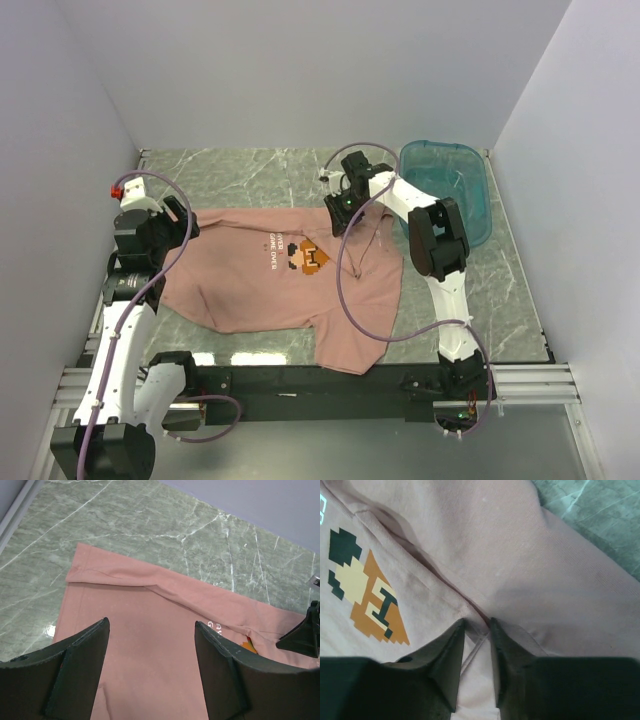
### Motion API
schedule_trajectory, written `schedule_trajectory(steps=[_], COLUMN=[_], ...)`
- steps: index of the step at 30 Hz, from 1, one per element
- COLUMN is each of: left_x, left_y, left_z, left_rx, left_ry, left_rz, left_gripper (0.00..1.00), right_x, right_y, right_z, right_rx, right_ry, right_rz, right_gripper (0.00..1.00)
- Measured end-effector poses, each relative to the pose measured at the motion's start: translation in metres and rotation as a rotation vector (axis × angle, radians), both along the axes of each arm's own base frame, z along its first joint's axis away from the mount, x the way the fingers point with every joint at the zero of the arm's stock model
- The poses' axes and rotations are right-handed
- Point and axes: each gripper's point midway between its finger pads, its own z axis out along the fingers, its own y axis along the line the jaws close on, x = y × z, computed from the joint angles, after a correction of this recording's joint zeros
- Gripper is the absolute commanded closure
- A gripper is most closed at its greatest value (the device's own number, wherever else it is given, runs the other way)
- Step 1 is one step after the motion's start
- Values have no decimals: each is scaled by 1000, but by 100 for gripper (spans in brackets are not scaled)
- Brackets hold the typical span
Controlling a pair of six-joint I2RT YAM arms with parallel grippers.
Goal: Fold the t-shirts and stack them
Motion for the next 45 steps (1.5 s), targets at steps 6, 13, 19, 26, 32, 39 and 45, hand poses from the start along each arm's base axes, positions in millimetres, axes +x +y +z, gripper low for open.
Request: schedule_trajectory(steps=[6, 13, 19, 26, 32, 39, 45], left_x=[0, 0, 1, 1, 1, 1, 1], left_y=[0, 0, 0, 0, 0, 0, 0], left_z=[0, -1, -2, -3, -3, -4, -4], left_rx=[0, 0, 0, -1, -1, -1, -2], left_ry=[0, 2, 7, 10, 11, 14, 14], left_rz=[0, 0, 0, -1, 0, 0, 0], left_gripper=[26, 26, 26, 26, 26, 26, 26], right_x=[-2, -5, -13, -33, -63, -87, -93], right_y=[0, 1, 1, 8, 29, 41, 35], right_z=[0, 7, 25, 42, 36, 32, 28], right_rx=[3, 17, 44, 81, 88, 79, 59], right_ry=[8, 1, -15, -24, 7, 22, 25], right_rz=[7, 19, 40, 103, 207, 326, 368], right_gripper=[87, 94, 95, 96, 96, 96, 96])
